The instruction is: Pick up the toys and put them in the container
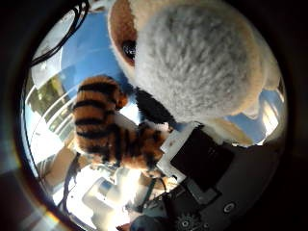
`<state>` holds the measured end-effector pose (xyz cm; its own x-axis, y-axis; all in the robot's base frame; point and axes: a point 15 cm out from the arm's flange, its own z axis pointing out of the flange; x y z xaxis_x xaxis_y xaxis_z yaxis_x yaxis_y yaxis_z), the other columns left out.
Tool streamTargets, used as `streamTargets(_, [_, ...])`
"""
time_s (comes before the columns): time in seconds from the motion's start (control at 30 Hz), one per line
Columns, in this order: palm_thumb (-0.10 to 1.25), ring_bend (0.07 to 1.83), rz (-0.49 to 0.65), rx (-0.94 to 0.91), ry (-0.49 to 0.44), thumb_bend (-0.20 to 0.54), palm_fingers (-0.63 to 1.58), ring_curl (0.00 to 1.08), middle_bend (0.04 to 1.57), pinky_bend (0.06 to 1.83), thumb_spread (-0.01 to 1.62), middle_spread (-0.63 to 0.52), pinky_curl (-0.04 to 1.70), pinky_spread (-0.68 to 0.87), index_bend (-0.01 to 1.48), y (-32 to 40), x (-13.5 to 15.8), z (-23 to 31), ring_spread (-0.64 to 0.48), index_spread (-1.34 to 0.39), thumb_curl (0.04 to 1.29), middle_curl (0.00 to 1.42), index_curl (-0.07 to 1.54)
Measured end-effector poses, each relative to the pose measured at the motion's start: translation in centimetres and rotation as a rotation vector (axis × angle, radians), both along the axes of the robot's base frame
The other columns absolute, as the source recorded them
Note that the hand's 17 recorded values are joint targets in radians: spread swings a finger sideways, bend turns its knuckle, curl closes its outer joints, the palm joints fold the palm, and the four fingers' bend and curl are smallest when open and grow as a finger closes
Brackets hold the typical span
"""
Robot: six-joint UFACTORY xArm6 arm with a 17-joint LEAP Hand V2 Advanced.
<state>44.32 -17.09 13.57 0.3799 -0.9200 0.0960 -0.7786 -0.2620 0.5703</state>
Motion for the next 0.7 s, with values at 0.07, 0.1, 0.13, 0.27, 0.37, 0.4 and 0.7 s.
streamTargets(0.07, [0.92, 1.04, 0.004, 0.003, -0.001, -0.015, 0.72, 0.64, 0.67, 0.42, 1.03, -0.20, 0.28, 0.21, 0.16, -0.1, -0.1, 0.2, 0.04, -0.43, 0.48, 0.56, 0.23])
streamTargets(0.1, [0.93, 1.08, 0.006, 0.003, -0.006, -0.016, 0.71, 0.66, 0.71, 0.45, 1.02, -0.22, 0.29, 0.20, 0.18, -0.1, -0.1, 0.2, 0.03, -0.46, 0.48, 0.59, 0.22])
streamTargets(0.13, [0.94, 1.11, 0.008, 0.005, -0.016, -0.016, 0.72, 0.68, 0.73, 0.47, 1.02, -0.23, 0.30, 0.19, 0.19, -0.2, 0.0, 0.2, 0.02, -0.48, 0.49, 0.61, 0.22])
streamTargets(0.27, [0.97, 1.23, 0.038, 0.026, -0.076, -0.020, 0.93, 0.76, 0.86, 0.81, 0.99, -0.30, 0.41, 0.20, 0.32, -0.7, 0.2, 0.5, -0.04, -0.62, 0.52, 0.75, 0.22])
streamTargets(0.37, [0.99, 1.25, 0.041, 0.047, -0.105, -0.018, 0.96, 0.80, 0.92, 1.03, 0.98, -0.32, 0.51, 0.20, 0.39, -1.5, -0.5, 1.8, -0.06, -0.70, 0.55, 0.83, 0.23])
streamTargets(0.4, [1.00, 1.26, 0.037, 0.050, -0.106, -0.011, 0.97, 0.81, 0.95, 1.10, 0.98, -0.33, 0.55, 0.20, 0.42, -1.6, -0.8, 2.2, -0.07, -0.74, 0.56, 0.86, 0.24])
streamTargets(0.7, [1.03, 1.36, 0.033, 0.068, -0.084, -0.011, 0.85, 0.89, 1.07, 1.40, 1.03, -0.36, 0.80, 0.16, 0.67, -0.8, -4.0, 8.7, -0.12, -0.93, 0.66, 1.06, 0.36])
